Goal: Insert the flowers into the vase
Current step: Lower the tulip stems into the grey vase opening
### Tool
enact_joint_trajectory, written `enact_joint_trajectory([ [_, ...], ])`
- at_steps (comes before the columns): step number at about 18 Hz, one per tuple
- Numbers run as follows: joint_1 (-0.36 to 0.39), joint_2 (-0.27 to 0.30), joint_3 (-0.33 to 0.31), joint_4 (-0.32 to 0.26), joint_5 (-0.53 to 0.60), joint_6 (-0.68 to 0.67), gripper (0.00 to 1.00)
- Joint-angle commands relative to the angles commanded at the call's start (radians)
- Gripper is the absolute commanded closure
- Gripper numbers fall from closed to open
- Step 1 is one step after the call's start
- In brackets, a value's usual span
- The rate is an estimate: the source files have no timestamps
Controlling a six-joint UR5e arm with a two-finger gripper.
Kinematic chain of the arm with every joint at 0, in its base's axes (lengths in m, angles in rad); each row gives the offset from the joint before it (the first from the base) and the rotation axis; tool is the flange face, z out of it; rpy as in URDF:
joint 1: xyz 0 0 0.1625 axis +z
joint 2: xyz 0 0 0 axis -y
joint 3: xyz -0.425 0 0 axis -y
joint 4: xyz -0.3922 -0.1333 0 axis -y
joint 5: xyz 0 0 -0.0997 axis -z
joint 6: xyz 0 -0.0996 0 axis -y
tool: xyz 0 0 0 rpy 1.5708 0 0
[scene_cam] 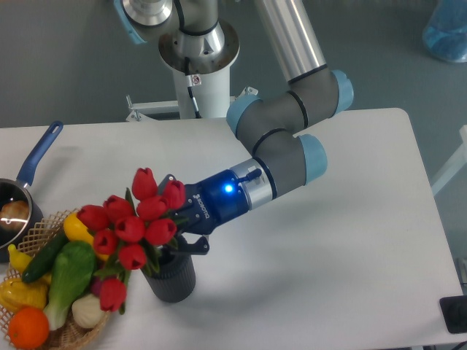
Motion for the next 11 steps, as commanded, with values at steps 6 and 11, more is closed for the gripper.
enact_joint_trajectory([
  [6,0.011,-0.047,-0.026,0.002,0.009,0.118,1.0],
  [11,0.011,-0.08,-0.051,0.006,0.015,0.23,0.83],
])
